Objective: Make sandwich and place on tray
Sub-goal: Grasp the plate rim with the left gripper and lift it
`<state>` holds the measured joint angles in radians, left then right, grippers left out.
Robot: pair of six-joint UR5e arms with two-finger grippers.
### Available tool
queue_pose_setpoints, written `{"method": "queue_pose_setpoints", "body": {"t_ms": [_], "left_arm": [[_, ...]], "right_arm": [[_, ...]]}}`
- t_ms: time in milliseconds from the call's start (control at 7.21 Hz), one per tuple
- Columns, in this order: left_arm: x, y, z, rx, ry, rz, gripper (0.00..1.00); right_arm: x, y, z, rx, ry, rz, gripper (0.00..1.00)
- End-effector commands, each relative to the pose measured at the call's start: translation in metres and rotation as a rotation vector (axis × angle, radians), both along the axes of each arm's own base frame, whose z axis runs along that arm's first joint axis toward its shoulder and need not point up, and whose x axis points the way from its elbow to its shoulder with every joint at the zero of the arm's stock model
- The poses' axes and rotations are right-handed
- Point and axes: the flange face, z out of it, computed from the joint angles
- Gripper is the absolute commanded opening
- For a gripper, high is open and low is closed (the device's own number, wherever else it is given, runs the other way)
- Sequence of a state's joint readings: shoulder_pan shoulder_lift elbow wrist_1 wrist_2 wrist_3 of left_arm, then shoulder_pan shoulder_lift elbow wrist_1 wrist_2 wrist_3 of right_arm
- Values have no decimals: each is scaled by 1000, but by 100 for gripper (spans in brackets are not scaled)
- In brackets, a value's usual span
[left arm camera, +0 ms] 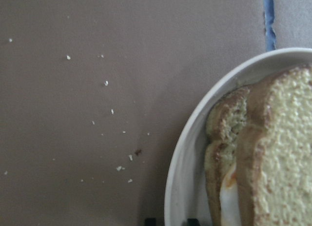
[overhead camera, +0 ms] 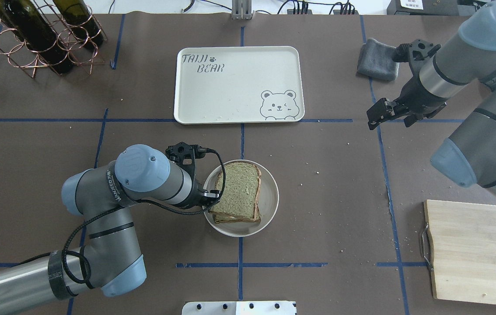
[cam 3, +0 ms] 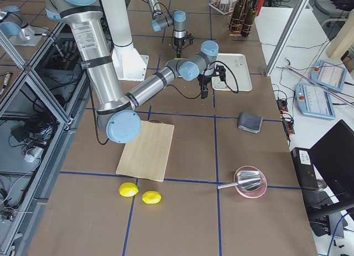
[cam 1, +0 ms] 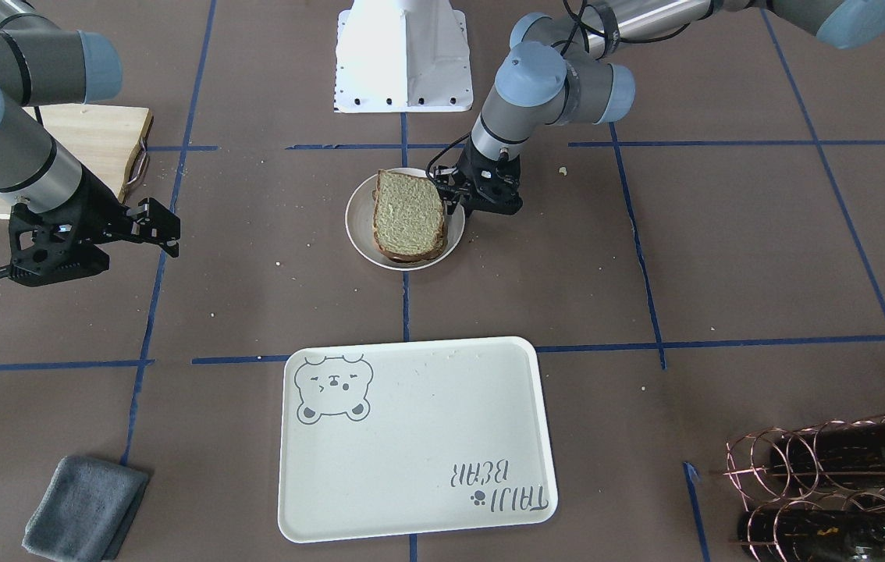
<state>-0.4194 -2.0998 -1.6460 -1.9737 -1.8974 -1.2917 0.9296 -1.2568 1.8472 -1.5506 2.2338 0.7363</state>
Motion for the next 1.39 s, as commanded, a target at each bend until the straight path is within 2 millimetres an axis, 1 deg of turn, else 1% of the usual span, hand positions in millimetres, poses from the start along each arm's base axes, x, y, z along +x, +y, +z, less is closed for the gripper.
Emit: {"method": "queue_pose_setpoints", "body": {"t_ms": [0, 139, 277, 416, 555, 694, 832, 971, 1110, 1249], "left_arm": [[-3, 1, -4, 5, 15, 0, 0], [-6, 0, -8, 9, 25, -3, 0], [-13, -4, -16, 15, 44, -12, 0], [-28, -18, -25, 16, 93, -45, 0], [-39, -25, -32, -23, 159, -49, 0], [-48, -32, -34, -49, 180, -38, 0], [-50, -32, -36, -80, 199, -52, 0], [-53, -33, -41, -107, 257, -74, 0], [-54, -31, -45, -203, 302, -116, 0], [-54, -36, -51, -302, 344, -164, 0]], "right_arm": [[3, 0, 0, 1, -2, 4, 100], [5, 2, 3, -3, 2, 3, 100], [11, 9, 12, -11, 8, 3, 100], [28, 15, 28, -2, 25, -6, 100], [45, 19, 49, 17, 47, -29, 100], [60, 19, 64, 29, 60, -40, 100], [69, 21, 77, 37, 74, -56, 100], [82, 23, 91, 44, 87, -65, 100], [98, 26, 106, 37, 100, -64, 100], [121, 30, 127, 35, 119, -66, 100]]}}
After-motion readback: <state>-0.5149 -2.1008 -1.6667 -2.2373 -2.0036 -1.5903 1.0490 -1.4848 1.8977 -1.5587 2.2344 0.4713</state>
